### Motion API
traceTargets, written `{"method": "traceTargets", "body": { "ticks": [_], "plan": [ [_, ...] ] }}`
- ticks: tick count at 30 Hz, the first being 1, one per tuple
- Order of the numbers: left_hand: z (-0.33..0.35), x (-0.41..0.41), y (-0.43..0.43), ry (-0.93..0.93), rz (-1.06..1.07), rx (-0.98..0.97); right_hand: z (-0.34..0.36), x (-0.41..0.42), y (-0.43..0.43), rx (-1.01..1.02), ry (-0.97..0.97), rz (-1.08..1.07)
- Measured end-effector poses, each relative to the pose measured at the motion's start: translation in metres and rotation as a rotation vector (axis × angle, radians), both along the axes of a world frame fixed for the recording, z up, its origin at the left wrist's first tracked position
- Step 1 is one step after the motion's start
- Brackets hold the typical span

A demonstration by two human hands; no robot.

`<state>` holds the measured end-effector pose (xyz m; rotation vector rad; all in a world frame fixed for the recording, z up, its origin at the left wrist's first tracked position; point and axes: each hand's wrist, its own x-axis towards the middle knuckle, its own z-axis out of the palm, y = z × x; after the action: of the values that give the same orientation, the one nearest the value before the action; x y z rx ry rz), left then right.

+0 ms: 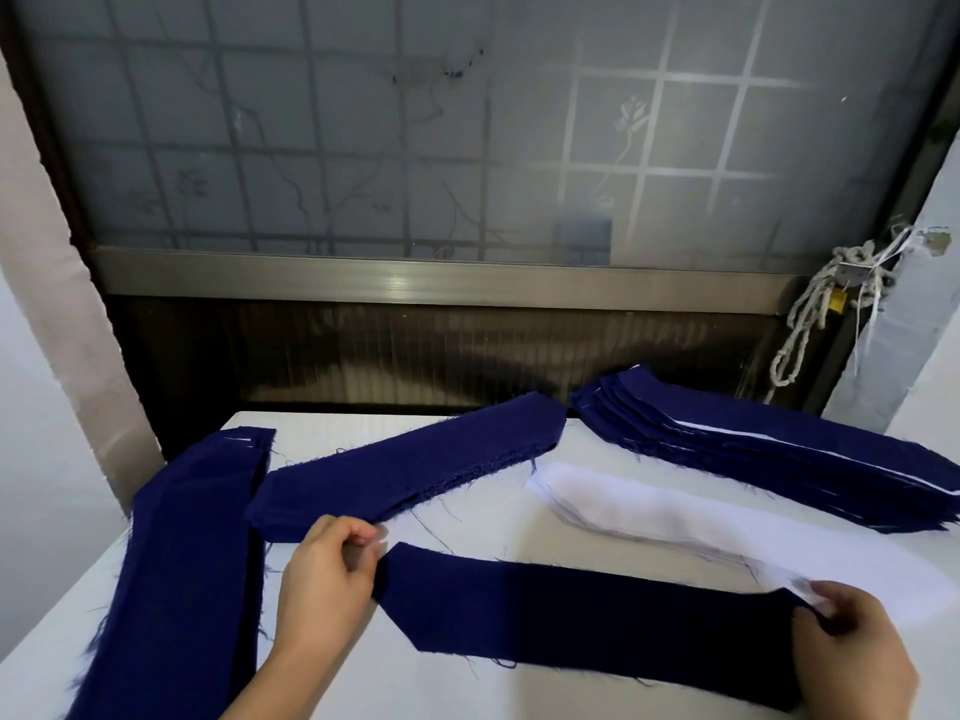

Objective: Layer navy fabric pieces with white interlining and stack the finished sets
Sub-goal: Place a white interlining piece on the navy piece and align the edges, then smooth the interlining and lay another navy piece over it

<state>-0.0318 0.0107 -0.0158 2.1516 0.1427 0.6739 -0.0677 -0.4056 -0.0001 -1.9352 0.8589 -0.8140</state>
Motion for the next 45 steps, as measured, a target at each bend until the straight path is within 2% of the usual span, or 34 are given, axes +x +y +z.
{"method": "traceTargets", "body": {
  "ticks": [3, 7, 10, 12, 19, 22, 25, 31, 41, 45],
  "plan": [
    [0.001, -0.001, -0.002, 0.008, 0.021, 0.068, 0.001, -0.001, 0.000, -0.076, 0.016, 0.022],
    [0.001, -0.004, -0.006, 0.027, -0.036, 0.276, 0.000, 0.000, 0.003, -0.212, 0.066, 0.045],
    [-0.001, -0.006, -0.011, 0.023, -0.134, 0.491, -0.001, 0.005, 0.009, -0.408, 0.141, 0.134],
    [-0.002, -0.005, -0.013, 0.034, -0.164, 0.546, 0.003, 0.016, 0.013, -0.530, 0.162, 0.233],
    [0.000, -0.005, -0.012, 0.095, -0.161, 0.554, 0.035, 0.097, 0.063, -0.609, 0.140, 0.742],
    [0.000, -0.006, -0.012, 0.108, -0.170, 0.541, 0.032, 0.122, 0.082, -0.678, 0.290, 0.856],
    [0.000, -0.006, -0.010, 0.099, -0.168, 0.542, 0.023, 0.133, 0.091, -0.796, 0.470, 0.833],
    [0.000, -0.005, -0.011, 0.077, -0.162, 0.553, 0.024, 0.143, 0.087, -0.838, 0.635, 0.829],
    [0.005, -0.008, -0.012, 0.036, -0.154, 0.561, 0.034, 0.150, 0.087, -0.847, 0.727, 0.887],
    [0.001, -0.007, -0.011, 0.031, -0.150, 0.558, 0.032, 0.151, 0.082, -0.781, 0.675, 0.875]
  ]
}}
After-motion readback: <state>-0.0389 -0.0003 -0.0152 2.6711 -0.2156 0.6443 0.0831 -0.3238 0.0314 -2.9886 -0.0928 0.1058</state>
